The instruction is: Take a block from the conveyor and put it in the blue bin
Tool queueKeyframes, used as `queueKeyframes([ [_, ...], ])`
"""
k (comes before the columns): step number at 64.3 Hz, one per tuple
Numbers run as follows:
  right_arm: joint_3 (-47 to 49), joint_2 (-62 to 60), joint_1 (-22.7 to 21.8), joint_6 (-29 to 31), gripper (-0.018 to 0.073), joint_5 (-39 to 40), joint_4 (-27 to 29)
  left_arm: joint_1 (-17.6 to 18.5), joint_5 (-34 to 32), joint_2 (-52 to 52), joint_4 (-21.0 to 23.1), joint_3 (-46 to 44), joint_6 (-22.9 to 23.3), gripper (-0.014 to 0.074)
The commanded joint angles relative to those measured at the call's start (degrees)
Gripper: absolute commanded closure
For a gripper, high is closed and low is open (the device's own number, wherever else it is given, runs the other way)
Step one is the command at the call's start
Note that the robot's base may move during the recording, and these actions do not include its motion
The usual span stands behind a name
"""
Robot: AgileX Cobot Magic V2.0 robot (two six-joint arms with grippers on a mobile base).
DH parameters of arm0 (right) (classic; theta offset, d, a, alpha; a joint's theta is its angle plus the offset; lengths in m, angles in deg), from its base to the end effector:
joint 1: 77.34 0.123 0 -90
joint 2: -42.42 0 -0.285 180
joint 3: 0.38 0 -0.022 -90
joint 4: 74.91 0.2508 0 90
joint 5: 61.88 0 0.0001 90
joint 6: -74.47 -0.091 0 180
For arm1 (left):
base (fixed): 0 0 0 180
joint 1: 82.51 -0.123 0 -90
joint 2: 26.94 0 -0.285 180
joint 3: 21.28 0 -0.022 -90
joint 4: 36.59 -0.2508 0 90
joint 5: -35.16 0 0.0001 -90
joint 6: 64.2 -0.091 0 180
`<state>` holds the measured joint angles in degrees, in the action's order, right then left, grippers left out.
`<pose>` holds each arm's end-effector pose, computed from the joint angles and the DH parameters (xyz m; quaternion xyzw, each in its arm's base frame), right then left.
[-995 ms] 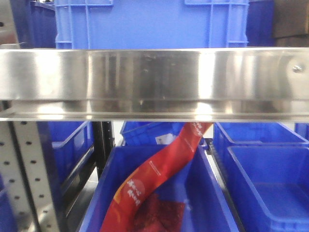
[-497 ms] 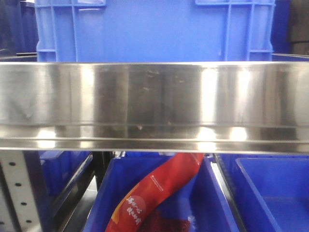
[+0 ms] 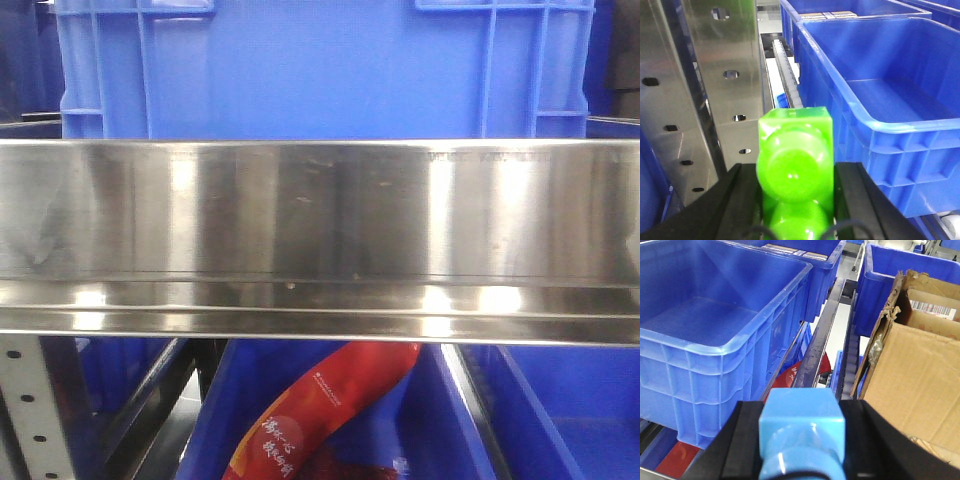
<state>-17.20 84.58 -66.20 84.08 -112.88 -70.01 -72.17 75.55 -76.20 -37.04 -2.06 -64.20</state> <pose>0.0751 0.0209 0.4314 -0.1444 0.8055 0.0503 0.5726 0.1234 -0.0220 0.4219 0.0743 0.8101 -0.0486 0.5796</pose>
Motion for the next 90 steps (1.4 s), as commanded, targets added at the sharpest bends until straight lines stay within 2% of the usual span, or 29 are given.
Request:
queueKeyframes([
  [1,0.51,-0.19,0.20,0.16,0.0712,1.51,-0.36,0.40,-1.21,0.26,0.11,-0.28,0.32,0.0707],
  [55,0.51,-0.19,0.20,0.16,0.0712,2.52,-0.36,0.40,-1.48,0.25,0.11,-0.28,0.32,0.0707],
  [69,1.56,0.82,1.20,0.16,0.0712,4.24,2.39,0.40,-3.83,-1.27,0.11,-2.57,-0.57,0.0707],
  [77,5.39,5.12,4.56,0.16,0.0712,5.20,4.26,4.10,-1.94,-5.39,0.45,-8.85,-2.91,0.0707],
  [90,16.63,17.09,11.79,0.16,0.0712,6.35,4.26,14.99,-1.57,-16.82,0.45,-22.12,-2.91,0.0707],
])
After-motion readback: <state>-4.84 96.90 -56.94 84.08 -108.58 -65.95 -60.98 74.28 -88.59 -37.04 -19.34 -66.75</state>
